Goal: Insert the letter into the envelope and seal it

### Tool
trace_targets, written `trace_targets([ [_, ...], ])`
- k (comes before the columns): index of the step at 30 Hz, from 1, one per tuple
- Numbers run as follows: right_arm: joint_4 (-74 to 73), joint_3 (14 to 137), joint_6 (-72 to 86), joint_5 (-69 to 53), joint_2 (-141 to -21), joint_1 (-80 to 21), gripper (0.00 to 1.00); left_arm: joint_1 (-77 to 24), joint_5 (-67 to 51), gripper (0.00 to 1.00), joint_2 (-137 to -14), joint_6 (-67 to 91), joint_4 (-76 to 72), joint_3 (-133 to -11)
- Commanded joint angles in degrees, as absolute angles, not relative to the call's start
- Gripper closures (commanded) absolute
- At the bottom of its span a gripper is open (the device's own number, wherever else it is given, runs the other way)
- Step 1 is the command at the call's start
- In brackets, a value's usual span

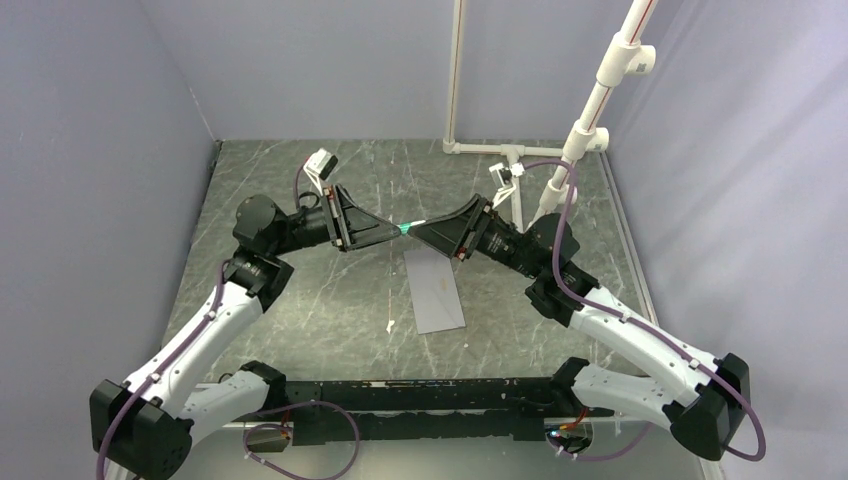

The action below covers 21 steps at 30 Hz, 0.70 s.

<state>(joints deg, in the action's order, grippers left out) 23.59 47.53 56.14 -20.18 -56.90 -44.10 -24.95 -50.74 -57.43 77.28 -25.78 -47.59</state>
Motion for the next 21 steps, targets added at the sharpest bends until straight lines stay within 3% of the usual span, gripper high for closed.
trace_targets([
  [1, 22.2, 49.1, 52.9, -24.1, -56.4, -43.4, 0.46, -25.0, -50.2, 0.97, -55.7, 72.3, -21.1, -50.7],
  [3, 19.9, 49.8, 52.0, -25.5, -55.5, -43.0, 0.34, -25.0, -50.3, 0.98, -55.6, 70.8, -19.4, -51.2],
  [7, 16.3, 49.9, 51.6, -26.9, -53.6, -42.0, 0.28, -25.0, -51.4, 0.97, -55.8, 69.4, -18.1, -52.0],
  [21, 20.9, 49.7, 54.6, -33.1, -54.5, -39.4, 0.48, -25.0, -58.1, 0.98, -56.3, 64.5, -13.5, -55.6],
])
